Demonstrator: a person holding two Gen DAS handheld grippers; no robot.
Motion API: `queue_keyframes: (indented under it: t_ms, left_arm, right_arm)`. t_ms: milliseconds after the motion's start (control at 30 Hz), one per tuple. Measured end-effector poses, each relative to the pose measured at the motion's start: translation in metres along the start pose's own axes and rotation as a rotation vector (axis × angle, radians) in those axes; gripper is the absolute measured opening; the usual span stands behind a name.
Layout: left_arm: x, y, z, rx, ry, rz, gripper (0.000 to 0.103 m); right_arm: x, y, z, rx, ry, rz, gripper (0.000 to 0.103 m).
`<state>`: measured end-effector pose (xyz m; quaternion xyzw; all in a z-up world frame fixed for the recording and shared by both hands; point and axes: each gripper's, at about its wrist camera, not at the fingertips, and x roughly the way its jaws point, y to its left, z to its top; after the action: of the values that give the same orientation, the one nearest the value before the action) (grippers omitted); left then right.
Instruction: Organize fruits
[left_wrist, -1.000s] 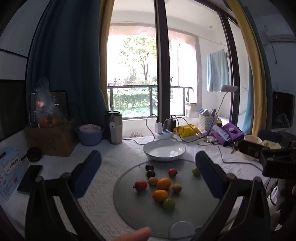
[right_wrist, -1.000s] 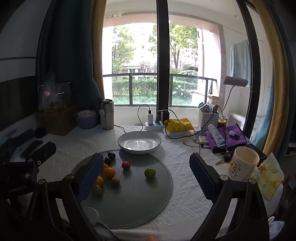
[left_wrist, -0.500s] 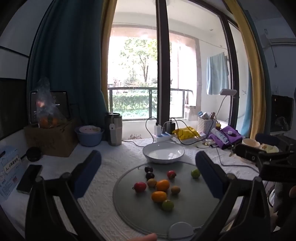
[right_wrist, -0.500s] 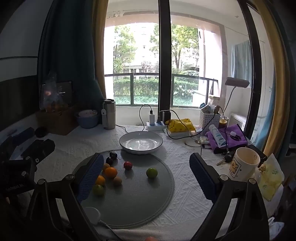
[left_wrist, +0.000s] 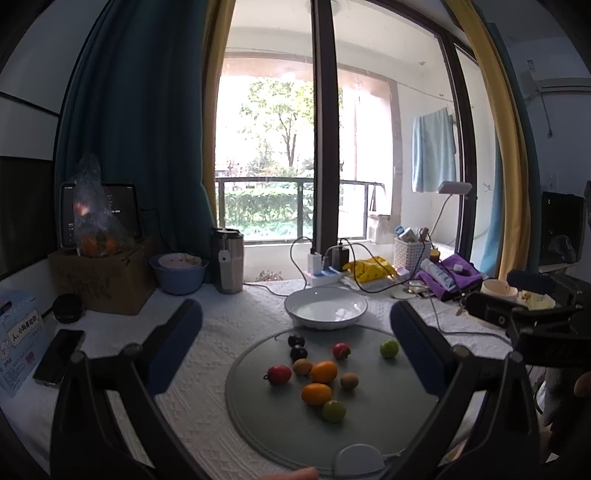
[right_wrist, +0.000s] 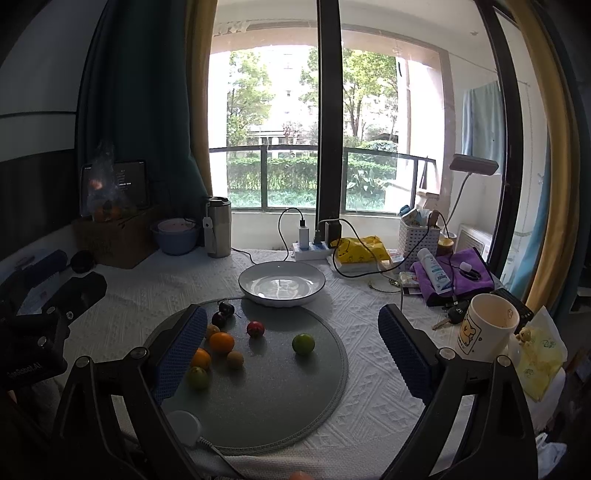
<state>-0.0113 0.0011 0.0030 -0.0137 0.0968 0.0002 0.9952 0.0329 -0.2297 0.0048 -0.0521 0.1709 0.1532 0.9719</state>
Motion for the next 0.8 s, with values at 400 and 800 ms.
queue_keyframes:
  t_ms: [400,800]
  left_arm:
    - [-0.0014,-0.0006,0.0019,0.000,0.001,-0.005,0.103]
    - [-0.0014,-0.0011,0.0036,-0.002,0.001,-0.008,0.103]
  right_arm:
    - [-0.0028,0.0000,-0.0002,-0.003,-0.003,0.003,0.096]
    - [-0.0022,0.0006,0.0007,-0.004,-0.003,0.004,0.096]
